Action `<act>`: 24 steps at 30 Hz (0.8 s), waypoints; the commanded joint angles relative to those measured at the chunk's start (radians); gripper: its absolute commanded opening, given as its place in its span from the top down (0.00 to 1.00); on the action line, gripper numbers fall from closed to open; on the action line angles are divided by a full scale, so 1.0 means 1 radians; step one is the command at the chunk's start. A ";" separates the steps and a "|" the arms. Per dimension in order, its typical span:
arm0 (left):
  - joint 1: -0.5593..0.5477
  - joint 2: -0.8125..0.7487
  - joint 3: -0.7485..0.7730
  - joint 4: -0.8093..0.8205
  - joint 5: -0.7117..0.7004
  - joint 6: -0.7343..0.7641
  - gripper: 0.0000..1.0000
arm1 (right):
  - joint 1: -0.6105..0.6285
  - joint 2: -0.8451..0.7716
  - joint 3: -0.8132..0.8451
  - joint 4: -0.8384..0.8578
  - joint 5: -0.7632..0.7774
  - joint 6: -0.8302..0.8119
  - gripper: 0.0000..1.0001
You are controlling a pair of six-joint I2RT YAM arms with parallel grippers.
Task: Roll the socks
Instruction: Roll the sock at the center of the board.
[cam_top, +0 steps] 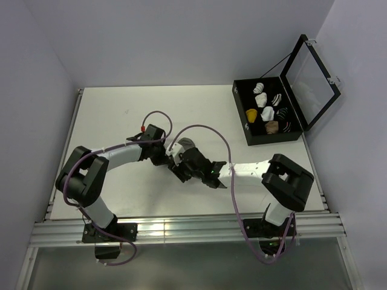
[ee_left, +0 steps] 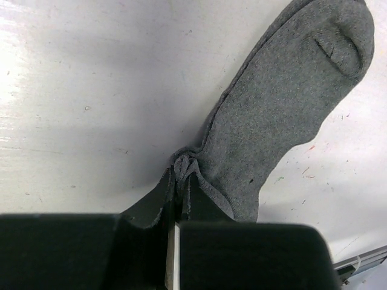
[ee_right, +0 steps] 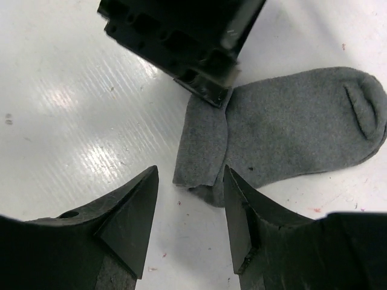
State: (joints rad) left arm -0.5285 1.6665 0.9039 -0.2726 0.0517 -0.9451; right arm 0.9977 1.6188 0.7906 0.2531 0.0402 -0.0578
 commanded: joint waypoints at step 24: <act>0.007 0.000 0.007 -0.040 0.030 0.054 0.96 | 0.117 0.191 0.111 0.008 0.234 -0.116 1.00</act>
State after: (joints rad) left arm -0.5201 1.6867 0.9314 -0.2996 0.0822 -0.9031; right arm 1.1103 1.8172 0.8665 0.2863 0.3008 -0.1917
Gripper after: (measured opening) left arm 0.063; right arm 0.042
